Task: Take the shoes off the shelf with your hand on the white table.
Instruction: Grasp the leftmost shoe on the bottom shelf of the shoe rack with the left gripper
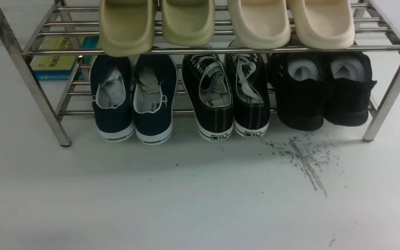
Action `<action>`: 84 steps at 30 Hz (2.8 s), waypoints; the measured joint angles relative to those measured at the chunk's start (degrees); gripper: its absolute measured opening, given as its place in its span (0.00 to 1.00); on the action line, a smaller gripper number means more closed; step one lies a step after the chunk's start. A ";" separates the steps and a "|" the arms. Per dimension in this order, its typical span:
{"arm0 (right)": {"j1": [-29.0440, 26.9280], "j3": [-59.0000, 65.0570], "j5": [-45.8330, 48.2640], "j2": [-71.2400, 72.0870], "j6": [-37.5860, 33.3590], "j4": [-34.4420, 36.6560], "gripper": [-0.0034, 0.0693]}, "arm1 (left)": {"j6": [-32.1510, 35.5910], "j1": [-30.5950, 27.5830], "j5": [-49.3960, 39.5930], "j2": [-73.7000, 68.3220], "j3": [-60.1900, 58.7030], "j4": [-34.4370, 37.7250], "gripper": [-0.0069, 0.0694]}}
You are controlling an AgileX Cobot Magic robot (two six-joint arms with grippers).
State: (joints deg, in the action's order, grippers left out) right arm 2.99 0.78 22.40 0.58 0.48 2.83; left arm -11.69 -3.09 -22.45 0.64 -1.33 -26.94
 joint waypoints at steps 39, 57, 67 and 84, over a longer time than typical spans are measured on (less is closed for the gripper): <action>0.00 0.00 0.00 0.00 0.00 0.00 0.37 | 0.00 0.00 0.00 0.00 0.00 -0.19 0.40; 0.00 0.00 0.00 0.00 0.00 0.00 0.37 | 0.00 0.00 -0.05 0.00 0.00 -0.51 0.40; 0.00 0.00 0.00 0.00 0.00 0.00 0.37 | -26.00 0.00 1.84 0.00 0.00 22.27 0.40; 0.00 0.00 0.00 0.00 0.00 0.00 0.37 | -45.27 0.00 3.99 0.00 -0.13 31.58 0.40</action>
State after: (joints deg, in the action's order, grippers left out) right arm 2.99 0.78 22.40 0.58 0.48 2.83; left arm -56.96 -3.09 -18.46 0.64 -1.45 4.64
